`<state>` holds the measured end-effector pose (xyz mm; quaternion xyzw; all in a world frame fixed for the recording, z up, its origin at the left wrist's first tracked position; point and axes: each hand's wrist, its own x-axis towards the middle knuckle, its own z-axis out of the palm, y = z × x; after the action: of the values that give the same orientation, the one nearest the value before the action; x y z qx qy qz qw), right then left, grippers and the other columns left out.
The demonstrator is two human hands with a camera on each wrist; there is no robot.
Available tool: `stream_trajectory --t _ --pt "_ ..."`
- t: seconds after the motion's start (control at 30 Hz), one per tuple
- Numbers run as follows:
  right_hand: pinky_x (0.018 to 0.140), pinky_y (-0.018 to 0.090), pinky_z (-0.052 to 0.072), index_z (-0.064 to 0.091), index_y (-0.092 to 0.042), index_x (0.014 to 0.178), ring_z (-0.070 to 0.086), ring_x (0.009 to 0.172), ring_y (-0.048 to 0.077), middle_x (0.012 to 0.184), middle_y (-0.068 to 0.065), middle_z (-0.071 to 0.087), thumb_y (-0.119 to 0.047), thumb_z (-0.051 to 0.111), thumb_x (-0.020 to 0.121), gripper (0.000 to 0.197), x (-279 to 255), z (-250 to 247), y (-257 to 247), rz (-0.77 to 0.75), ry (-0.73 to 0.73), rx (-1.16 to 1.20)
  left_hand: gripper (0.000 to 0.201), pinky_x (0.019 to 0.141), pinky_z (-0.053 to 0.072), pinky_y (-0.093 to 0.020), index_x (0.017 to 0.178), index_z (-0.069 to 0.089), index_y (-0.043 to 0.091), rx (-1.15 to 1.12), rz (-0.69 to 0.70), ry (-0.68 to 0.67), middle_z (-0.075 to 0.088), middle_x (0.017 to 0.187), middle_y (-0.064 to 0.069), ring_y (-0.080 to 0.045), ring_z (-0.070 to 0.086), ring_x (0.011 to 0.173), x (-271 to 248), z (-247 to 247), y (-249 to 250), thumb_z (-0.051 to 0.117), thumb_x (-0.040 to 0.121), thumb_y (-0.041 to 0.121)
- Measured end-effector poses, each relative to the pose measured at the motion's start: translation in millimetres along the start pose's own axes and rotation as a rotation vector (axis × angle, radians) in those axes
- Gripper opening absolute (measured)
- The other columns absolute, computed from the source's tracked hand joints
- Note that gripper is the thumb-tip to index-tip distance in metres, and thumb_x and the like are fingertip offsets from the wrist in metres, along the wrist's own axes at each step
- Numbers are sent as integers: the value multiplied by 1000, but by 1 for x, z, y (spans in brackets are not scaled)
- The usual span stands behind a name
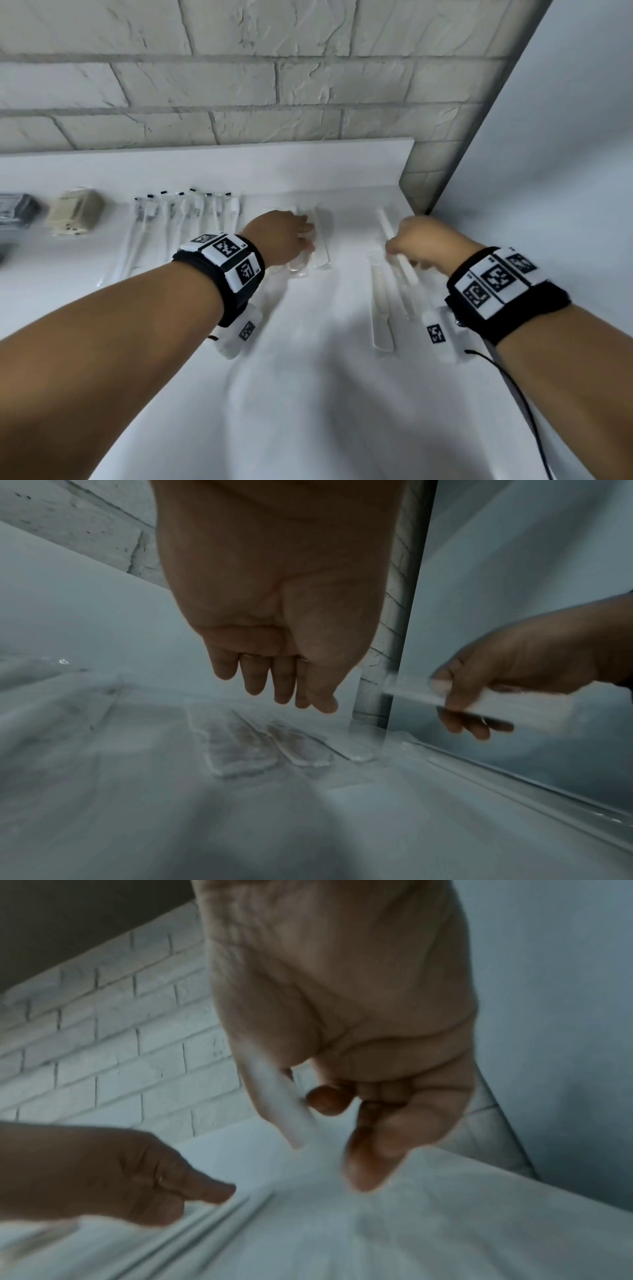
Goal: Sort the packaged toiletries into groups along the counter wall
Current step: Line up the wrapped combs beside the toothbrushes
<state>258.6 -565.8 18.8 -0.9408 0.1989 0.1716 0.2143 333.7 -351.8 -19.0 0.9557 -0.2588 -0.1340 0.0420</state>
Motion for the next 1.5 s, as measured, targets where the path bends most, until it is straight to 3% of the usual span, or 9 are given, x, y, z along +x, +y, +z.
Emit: stream_trajectory --t 0.17,0.33,0.43,0.57,0.73,0.87,1.23,1.37,1.5 --pt "53 25 42 51 -6 79 55 57 25 71 13 58 -12 66 78 16 23 4 -41 -113 53 290 52 114 24 -29 143 42 27 -31 -46 -15 37 152 6 -17 33 139 7 4 -6 44 96 47" --pt "49 26 34 51 -7 76 50 60 22 69 5 55 -40 66 85 37 51 15 -61 -140 51 -61 54 114 23 -29 142 43 28 -41 -29 12 33 154 9 -16 31 140 14 4 -4 48 93 49" --pt "72 28 43 61 -9 94 56 83 25 107 7 66 -23 59 89 16 60 9 -58 -211 106 -351 55 114 25 -31 143 42 28 -30 -18 30 36 153 5 -18 32 140 18 1 -3 48 93 49" --pt "100 34 41 54 -29 134 48 126 22 140 -5 51 -26 70 82 55 52 5 -55 -403 -20 -540 61 113 27 -33 145 39 27 6 2 16 36 152 4 -19 32 139 22 -2 4 50 91 53" --pt "100 39 43 40 -30 144 50 124 25 140 0 51 -40 69 82 69 52 14 -56 -442 -86 -645 59 91 42 -32 132 54 21 87 17 -23 59 126 0 -22 53 116 22 0 11 59 84 55" --pt "102 39 42 38 -31 145 49 126 25 147 -3 45 -44 67 83 70 53 18 -57 -477 -92 -663 53 75 40 -29 120 59 19 91 12 -34 63 106 0 -21 57 95 22 2 10 62 81 56" --pt "109 35 36 40 -33 144 43 133 18 153 -14 34 -35 72 81 71 50 16 -49 -464 -98 -489 66 98 41 -34 137 50 21 29 -16 -28 57 131 0 -22 51 121 17 2 9 61 82 55" --pt "102 33 43 62 -23 124 56 118 21 132 0 59 -26 72 83 43 42 -9 -27 -364 119 -199 62 105 31 -29 143 43 27 -28 -15 9 44 147 6 -18 39 134 15 -1 10 56 88 52" --pt "76 39 57 68 -2 89 68 68 27 79 13 72 -39 72 81 38 29 -16 -1 -53 -54 -269 57 106 29 -27 143 41 27 -32 0 3 41 148 6 -18 37 135 16 1 16 52 92 49"
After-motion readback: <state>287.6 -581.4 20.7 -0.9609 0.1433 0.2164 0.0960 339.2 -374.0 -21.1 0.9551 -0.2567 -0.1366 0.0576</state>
